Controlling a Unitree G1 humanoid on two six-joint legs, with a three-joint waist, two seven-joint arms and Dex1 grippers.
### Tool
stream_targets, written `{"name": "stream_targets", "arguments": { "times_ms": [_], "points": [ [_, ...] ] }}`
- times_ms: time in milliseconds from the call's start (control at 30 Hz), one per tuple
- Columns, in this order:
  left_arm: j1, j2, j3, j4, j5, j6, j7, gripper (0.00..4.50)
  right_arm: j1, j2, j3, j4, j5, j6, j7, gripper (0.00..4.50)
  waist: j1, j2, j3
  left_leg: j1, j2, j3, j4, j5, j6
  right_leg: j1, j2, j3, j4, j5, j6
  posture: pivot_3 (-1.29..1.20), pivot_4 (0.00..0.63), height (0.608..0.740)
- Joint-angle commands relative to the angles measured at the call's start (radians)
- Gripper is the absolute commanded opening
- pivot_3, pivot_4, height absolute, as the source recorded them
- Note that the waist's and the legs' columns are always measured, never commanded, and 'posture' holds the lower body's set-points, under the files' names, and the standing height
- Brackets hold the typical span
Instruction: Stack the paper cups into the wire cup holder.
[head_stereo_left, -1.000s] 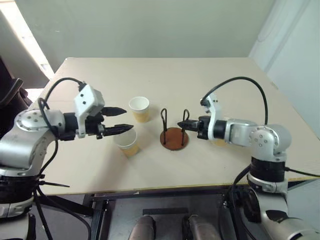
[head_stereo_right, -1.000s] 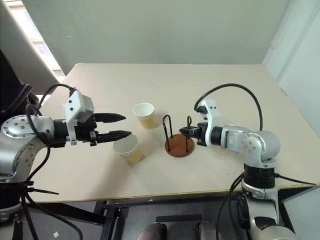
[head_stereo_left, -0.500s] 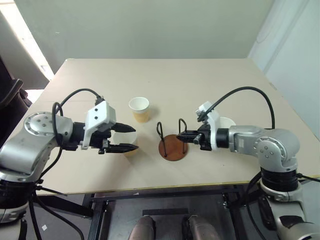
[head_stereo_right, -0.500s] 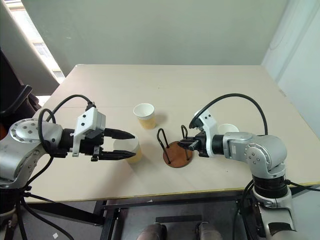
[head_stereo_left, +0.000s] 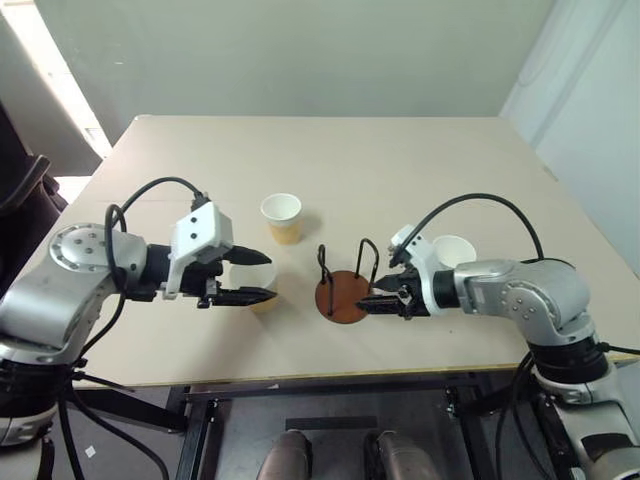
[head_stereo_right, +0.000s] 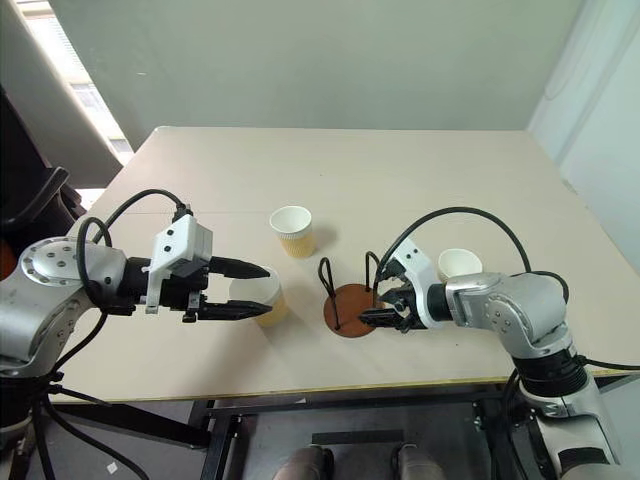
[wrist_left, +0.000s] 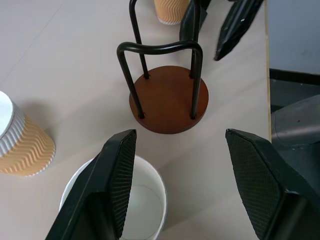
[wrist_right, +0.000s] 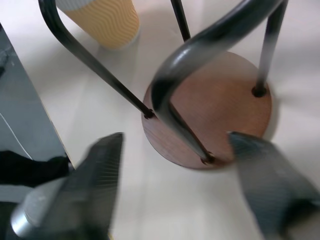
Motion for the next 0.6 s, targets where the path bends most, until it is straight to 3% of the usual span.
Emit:
{"name": "stream_targets", "arguments": {
  "times_ms": [33, 100, 267, 400, 600],
  "points": [
    [-0.03, -0.003, 0.003, -0.004, 0.006, -0.019, -0.005, 3.06, -0.052, -0.155, 0.022, -0.048, -0.021, -0.104, 0.147, 4.46, 0.004, 0.0, 0.0, -0.001, 0.0, 0.0, 0.0, 0.0, 0.0, 0.0, 0.0, 0.0, 0.0, 0.0, 0.0, 0.0, 0.15, 0.74],
    [-0.047, -0.002, 0.004, 0.008, 0.005, -0.028, -0.014, 3.06, -0.072, -0.338, 0.013, -0.054, -0.068, -0.27, 0.332, 4.46, 0.012, 0.001, 0.001, -0.002, 0.0, 0.0, 0.001, 0.0, 0.0, 0.0, -0.001, 0.0, 0.0, 0.0, 0.0, 0.0, 0.15, 0.74],
    [-0.079, -0.008, 0.02, 0.032, -0.012, -0.041, -0.027, 3.06, -0.092, -0.614, -0.03, 0.021, -0.16, -0.58, 0.638, 4.46, 0.013, 0.0, 0.0, -0.002, 0.0, 0.001, 0.0, -0.002, 0.0, 0.0, -0.001, 0.0, -0.001, -0.002, 0.001, 0.0, 0.15, 0.74],
    [-0.084, -0.012, 0.017, 0.036, -0.014, -0.043, -0.031, 3.06, -0.093, -0.627, 0.005, 0.099, -0.235, -0.664, 0.693, 4.46, 0.004, -0.001, 0.0, 0.0, 0.0, 0.001, 0.0, -0.003, 0.0, 0.001, 0.0, 0.001, 0.0, -0.004, 0.002, 0.0, 0.15, 0.74],
    [-0.07, -0.012, 0.011, 0.017, -0.013, -0.033, -0.028, 3.06, -0.118, -0.512, 0.132, 0.29, -0.455, -0.812, 0.677, 4.46, 0.0, 0.0, 0.0, 0.001, 0.001, 0.002, 0.002, -0.003, 0.002, 0.001, 0.001, 0.002, 0.0, 0.002, 0.013, 0.0, 0.15, 0.74]
  ]
}}
